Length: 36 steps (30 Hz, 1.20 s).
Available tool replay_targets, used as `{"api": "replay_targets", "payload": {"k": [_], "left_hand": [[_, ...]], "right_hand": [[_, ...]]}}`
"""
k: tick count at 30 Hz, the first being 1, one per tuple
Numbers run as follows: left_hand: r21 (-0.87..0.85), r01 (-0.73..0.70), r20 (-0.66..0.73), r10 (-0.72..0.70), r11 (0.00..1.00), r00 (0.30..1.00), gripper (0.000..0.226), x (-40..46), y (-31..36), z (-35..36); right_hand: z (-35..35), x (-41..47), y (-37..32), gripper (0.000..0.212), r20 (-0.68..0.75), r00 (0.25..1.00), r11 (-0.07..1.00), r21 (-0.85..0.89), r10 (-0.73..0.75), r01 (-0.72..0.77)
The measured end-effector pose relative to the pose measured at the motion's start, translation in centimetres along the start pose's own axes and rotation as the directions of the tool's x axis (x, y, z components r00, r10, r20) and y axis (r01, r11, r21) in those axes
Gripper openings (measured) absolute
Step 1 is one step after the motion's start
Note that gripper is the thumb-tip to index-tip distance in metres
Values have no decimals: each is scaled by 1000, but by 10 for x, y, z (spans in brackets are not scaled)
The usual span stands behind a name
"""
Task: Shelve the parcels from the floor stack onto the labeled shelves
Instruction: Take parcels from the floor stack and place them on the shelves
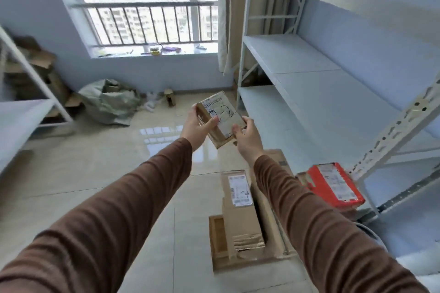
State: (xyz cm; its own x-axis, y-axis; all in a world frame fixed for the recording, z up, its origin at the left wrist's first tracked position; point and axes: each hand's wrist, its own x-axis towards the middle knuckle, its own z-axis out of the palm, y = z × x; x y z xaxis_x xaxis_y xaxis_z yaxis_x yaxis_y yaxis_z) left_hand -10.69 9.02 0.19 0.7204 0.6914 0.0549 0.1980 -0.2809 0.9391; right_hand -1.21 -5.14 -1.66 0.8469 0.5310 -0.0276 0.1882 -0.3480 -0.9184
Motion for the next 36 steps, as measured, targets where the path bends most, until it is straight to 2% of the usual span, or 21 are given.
{"api": "replay_targets", "payload": {"k": [6, 10, 14, 18, 20, 22, 24, 27, 30, 34, 36], "left_hand": [[-14, 0, -209, -3, 1000, 978, 68, -28, -49, -220], [-41, 16, -318, -28, 999, 948, 66, -60, -78, -347], [-68, 17, -422, -44, 998, 906, 69, -92, -96, -446], [-100, 41, -500, -85, 994, 862, 82, -107, -125, -528], [-168, 44, -522, -127, 985, 844, 91, -112, -138, -562], [-187, 40, -560, -140, 981, 816, 92, -112, -152, -594], [-176, 20, -588, -122, 984, 800, 90, -110, -161, -622], [-169, -1, -649, -111, 986, 753, 92, -99, -177, -671], [-163, -3, -721, -116, 987, 683, 85, -83, -192, -724], [-78, 5, -817, -67, 997, 573, 51, -76, -202, -793], [-61, 32, -843, -69, 998, 533, 60, -80, -206, -829]], "right_hand": [[196, -27, -101, 51, 213, 968, 985, 139, -131, 102], [308, -69, -171, 34, 310, 929, 965, 227, -200, 133], [408, -102, -222, 24, 406, 878, 950, 276, -253, 146], [492, -123, -263, 32, 479, 823, 938, 301, -304, 171], [531, -129, -280, 30, 512, 792, 930, 317, -333, 186], [568, -132, -295, 40, 540, 761, 923, 325, -360, 207], [606, -130, -308, 55, 578, 724, 919, 326, -378, 219], [671, -120, -331, 64, 623, 667, 907, 360, -409, 220], [727, -115, -362, 57, 665, 585, 880, 426, -463, 212], [800, -113, -406, 43, 729, 456, 854, 489, -511, 175], [832, -121, -429, 39, 746, 387, 836, 524, -542, 162]]}}
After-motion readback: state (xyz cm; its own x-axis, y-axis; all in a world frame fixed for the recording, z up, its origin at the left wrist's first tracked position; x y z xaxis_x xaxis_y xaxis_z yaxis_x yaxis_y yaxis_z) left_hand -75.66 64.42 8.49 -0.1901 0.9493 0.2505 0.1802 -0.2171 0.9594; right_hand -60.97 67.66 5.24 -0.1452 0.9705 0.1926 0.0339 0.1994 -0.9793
